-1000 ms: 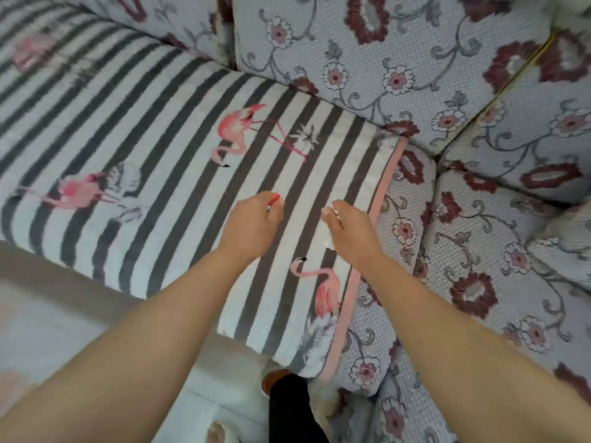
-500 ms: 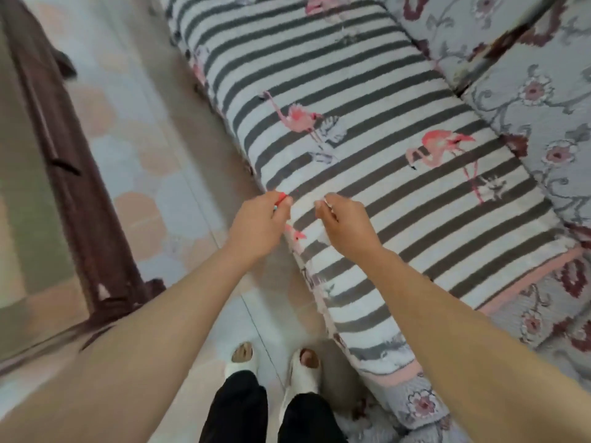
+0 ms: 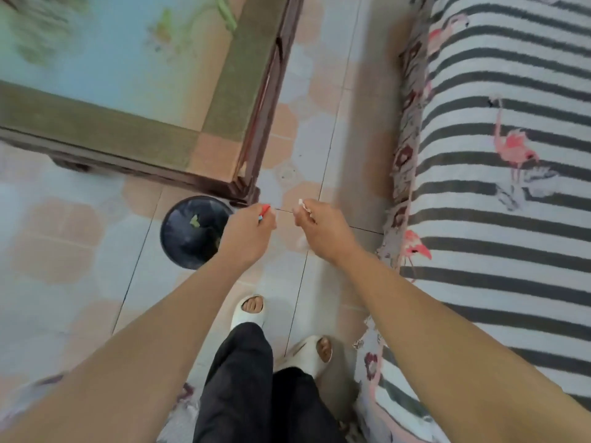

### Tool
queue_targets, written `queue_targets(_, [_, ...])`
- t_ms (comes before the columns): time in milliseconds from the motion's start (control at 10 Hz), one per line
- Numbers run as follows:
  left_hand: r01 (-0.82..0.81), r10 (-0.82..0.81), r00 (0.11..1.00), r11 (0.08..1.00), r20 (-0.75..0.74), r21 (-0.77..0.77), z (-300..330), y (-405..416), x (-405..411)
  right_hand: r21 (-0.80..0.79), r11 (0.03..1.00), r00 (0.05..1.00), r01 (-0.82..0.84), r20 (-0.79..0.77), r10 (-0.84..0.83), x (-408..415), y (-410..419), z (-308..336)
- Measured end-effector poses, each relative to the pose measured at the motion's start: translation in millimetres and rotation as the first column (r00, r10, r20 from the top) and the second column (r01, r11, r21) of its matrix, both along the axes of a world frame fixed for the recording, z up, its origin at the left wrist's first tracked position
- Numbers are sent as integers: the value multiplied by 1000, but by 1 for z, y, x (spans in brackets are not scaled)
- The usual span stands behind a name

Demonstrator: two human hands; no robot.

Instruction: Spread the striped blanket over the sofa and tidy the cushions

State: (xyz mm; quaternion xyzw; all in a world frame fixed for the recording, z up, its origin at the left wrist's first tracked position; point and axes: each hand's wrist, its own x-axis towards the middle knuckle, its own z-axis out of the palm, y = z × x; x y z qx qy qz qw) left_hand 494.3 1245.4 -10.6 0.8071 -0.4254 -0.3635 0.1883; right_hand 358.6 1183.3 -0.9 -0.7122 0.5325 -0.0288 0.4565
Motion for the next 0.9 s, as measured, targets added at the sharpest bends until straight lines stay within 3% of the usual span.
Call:
queue_targets(100, [-260,275,953,958,-129,123,-23,37,39,130,991,999,-38,21,36,39,19,-24])
queue_targets(200, [-458,494,847,866,-196,201,-43,64,78,207,974,995,-90,-11,94,80,34,-53])
queue_targets(300, [-575,630,758,768,-169,280,-67,79,116,280,954,991,-107,-52,126,118,44,-83])
queue_targets(600, [-672,779,577,624,-246,398,-172,80,179,394,918,995,51,-102,-11,216,49,-186])
queue_targets(800, [-643,829,448,558,-334,524,-225,69,186,469,874,990,131,-115,-86,238,50,-234])
queue_targets(900, [-673,876,324,478,-356,564,-242,62,194,523,834,985,174,-105,-139,237,47,-245])
